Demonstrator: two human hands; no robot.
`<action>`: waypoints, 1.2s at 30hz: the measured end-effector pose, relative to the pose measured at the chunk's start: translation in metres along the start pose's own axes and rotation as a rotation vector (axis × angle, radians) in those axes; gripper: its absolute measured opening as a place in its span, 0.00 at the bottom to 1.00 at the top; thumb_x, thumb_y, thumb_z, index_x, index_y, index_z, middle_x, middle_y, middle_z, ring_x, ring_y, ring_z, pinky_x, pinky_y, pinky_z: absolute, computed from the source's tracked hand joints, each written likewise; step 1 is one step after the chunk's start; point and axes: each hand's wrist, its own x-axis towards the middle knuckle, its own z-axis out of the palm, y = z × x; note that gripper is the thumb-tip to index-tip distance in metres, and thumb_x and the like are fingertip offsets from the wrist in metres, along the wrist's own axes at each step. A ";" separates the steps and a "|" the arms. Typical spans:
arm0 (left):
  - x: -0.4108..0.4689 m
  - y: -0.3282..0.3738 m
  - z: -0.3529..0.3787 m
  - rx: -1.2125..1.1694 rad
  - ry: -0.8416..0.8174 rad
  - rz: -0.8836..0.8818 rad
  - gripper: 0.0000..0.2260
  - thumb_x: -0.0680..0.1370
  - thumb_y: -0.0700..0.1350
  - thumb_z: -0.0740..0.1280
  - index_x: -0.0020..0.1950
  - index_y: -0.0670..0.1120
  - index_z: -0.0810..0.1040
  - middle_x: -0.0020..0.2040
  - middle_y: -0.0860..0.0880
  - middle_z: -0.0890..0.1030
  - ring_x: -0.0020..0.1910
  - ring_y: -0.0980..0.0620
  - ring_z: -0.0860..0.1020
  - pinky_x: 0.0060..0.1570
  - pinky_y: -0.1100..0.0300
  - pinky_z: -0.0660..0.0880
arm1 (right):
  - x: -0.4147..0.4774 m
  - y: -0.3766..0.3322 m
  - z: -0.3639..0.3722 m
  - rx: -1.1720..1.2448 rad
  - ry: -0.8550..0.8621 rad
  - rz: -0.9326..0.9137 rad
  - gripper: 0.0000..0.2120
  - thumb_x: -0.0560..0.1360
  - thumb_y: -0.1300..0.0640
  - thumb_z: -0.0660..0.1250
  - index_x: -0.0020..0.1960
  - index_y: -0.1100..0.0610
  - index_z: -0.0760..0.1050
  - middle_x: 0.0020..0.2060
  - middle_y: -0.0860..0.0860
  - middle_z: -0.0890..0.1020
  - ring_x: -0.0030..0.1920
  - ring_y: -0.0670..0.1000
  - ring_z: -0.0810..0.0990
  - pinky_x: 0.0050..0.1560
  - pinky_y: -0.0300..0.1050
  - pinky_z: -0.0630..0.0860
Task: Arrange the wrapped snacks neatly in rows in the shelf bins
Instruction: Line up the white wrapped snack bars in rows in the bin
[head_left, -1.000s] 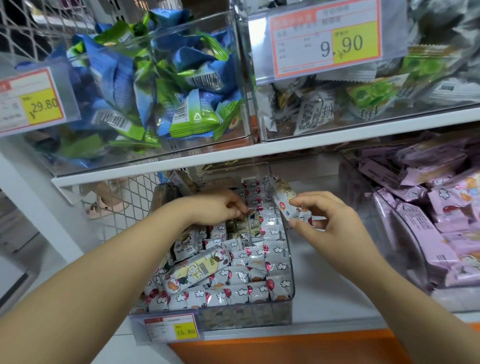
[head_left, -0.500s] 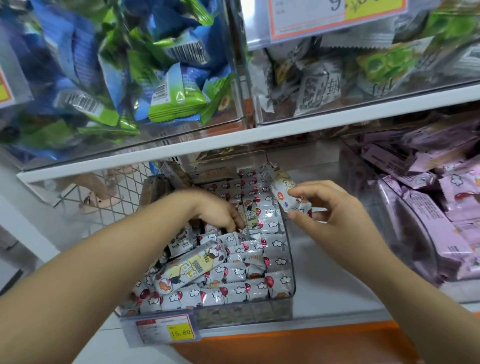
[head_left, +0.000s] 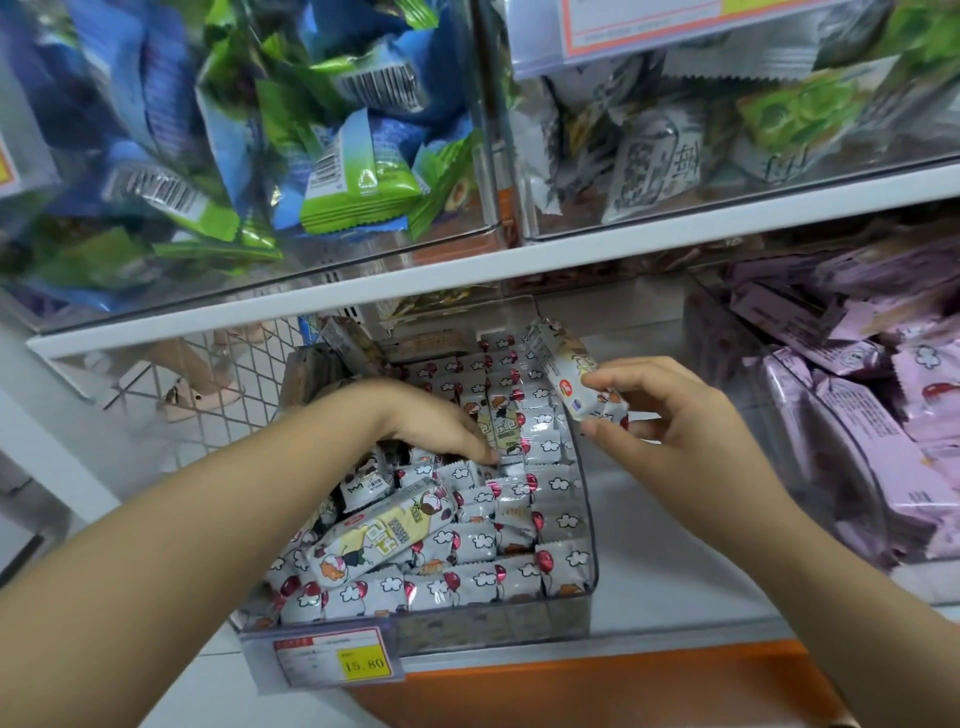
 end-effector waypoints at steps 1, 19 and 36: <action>0.001 0.000 0.000 0.004 -0.007 0.003 0.24 0.80 0.59 0.57 0.73 0.50 0.66 0.74 0.51 0.65 0.73 0.50 0.63 0.73 0.51 0.55 | 0.000 0.000 0.000 0.003 -0.001 0.002 0.17 0.70 0.62 0.73 0.47 0.40 0.76 0.51 0.40 0.78 0.50 0.44 0.79 0.46 0.29 0.73; -0.003 0.001 0.002 0.029 0.050 0.023 0.21 0.78 0.47 0.65 0.71 0.48 0.69 0.66 0.51 0.72 0.58 0.54 0.69 0.64 0.59 0.65 | 0.000 0.000 0.000 0.006 -0.009 0.023 0.15 0.70 0.61 0.73 0.48 0.42 0.77 0.51 0.41 0.77 0.49 0.44 0.78 0.46 0.29 0.73; -0.015 -0.011 -0.002 -0.108 0.215 0.112 0.19 0.75 0.51 0.70 0.64 0.50 0.71 0.57 0.53 0.74 0.55 0.52 0.74 0.53 0.62 0.69 | 0.001 0.001 -0.001 -0.003 -0.004 0.010 0.15 0.70 0.60 0.73 0.48 0.41 0.77 0.51 0.40 0.78 0.49 0.41 0.77 0.47 0.30 0.74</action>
